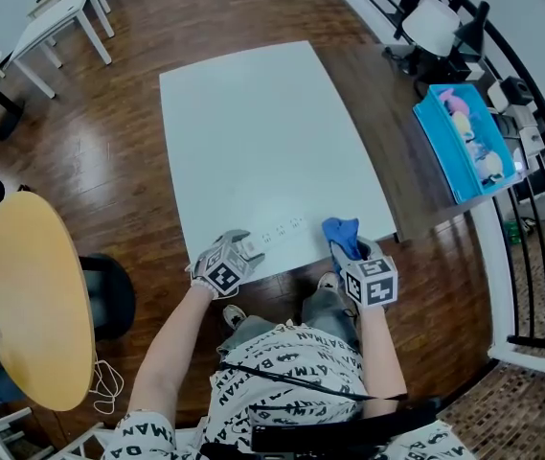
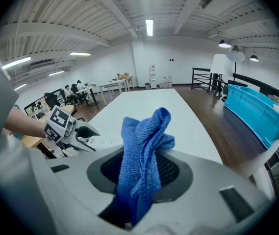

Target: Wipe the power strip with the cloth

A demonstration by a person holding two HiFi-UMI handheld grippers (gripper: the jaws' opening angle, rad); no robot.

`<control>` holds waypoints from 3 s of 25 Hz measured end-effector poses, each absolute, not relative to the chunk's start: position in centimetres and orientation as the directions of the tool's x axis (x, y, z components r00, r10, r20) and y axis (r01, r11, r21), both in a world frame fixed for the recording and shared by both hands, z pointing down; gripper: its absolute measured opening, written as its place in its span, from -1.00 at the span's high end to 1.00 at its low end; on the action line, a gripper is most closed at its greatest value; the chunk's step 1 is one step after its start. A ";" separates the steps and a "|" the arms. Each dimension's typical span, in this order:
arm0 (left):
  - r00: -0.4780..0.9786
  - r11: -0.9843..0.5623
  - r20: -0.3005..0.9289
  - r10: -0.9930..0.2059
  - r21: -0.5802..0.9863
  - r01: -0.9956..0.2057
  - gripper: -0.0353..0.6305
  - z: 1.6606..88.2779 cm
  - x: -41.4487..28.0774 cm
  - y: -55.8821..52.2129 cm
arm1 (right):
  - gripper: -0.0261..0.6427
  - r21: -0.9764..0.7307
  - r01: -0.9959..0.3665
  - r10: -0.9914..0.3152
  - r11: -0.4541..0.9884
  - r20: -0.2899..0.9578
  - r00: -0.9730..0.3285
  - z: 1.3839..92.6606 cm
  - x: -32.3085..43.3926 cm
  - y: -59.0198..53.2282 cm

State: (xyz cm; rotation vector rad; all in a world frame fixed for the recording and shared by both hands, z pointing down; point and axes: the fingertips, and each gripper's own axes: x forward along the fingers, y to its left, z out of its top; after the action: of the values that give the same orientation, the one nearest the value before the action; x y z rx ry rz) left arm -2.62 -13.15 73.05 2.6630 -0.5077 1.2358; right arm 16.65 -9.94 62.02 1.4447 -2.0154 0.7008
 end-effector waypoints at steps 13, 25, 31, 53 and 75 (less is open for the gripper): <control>0.596 -0.921 0.738 -0.316 -0.090 -0.378 0.06 71.5 -2.5 -12.6 | 0.52 -0.045 -0.935 -0.648 0.353 0.709 -0.279 61.4 17.2 -10.4; 0.479 -0.849 0.722 -0.499 -0.299 -0.435 0.06 60.1 -3.4 -12.9 | 0.52 0.097 -0.786 -0.637 0.611 0.650 -0.415 54.9 12.3 -16.2; 0.488 -0.837 0.693 -0.530 -0.338 -0.430 0.06 57.6 -2.9 -12.5 | 0.52 0.199 -0.710 -0.611 0.676 0.691 -0.388 54.9 9.8 -16.7; 0.519 -0.832 0.651 -0.555 -0.415 -0.369 0.06 56.3 -0.6 -13.1 | 0.52 0.104 -0.437 -0.377 0.893 0.705 -0.601 52.2 -1.7 -9.7; 0.554 -0.834 0.625 -0.551 -0.445 -0.326 0.06 55.6 -0.1 -12.5 | 0.51 0.133 -0.310 -0.303 0.941 0.738 -0.603 51.5 -1.8 -9.1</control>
State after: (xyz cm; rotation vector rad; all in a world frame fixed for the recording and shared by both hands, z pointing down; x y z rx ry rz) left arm -0.05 -12.54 55.64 3.0081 -0.8712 1.3817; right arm -1.83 -9.15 51.54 0.4313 -2.2533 0.0110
